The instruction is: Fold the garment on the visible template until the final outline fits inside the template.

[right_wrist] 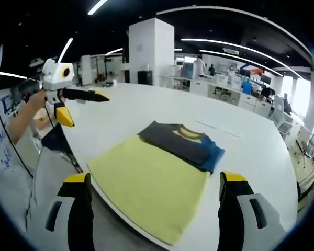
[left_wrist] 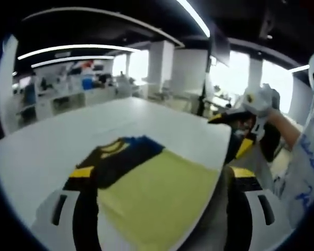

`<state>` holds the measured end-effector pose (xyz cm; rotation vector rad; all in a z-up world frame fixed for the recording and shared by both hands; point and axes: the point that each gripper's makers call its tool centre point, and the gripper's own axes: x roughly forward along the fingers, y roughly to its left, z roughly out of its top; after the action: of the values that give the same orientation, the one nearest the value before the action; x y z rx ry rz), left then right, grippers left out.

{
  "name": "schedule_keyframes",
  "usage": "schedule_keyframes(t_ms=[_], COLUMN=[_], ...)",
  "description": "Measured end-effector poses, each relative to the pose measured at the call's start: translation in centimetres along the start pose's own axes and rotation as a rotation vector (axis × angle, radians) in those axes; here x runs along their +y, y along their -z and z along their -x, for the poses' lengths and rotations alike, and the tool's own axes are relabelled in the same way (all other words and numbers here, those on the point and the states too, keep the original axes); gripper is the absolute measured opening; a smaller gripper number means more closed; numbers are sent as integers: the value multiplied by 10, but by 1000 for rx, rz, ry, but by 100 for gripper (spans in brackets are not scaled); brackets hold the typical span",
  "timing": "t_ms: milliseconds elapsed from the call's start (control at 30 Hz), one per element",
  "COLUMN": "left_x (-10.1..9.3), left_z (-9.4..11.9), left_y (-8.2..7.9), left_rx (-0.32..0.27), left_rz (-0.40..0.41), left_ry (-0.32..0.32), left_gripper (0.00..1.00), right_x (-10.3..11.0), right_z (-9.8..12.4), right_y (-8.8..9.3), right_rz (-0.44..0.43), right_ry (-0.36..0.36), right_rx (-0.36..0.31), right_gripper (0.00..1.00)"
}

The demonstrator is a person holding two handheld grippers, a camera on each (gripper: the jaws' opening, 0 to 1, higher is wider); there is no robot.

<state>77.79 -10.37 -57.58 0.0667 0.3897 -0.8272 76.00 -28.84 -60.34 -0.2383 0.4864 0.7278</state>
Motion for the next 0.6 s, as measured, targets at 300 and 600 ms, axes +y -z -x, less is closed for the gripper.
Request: schedule_keyframes(t_ms=[300,600], left_x=[6,5], left_z=[6,6], left_y=[16,33], left_rx=[18,42], left_rz=[49,94], left_ry=[-31,-43], left_gripper=[100,100], right_x=[1,-4], right_z=[1,2], right_y=[9,19], right_rz=[-27,-49], right_ry=[5,24], right_rx=[12,29], right_gripper=[100,100])
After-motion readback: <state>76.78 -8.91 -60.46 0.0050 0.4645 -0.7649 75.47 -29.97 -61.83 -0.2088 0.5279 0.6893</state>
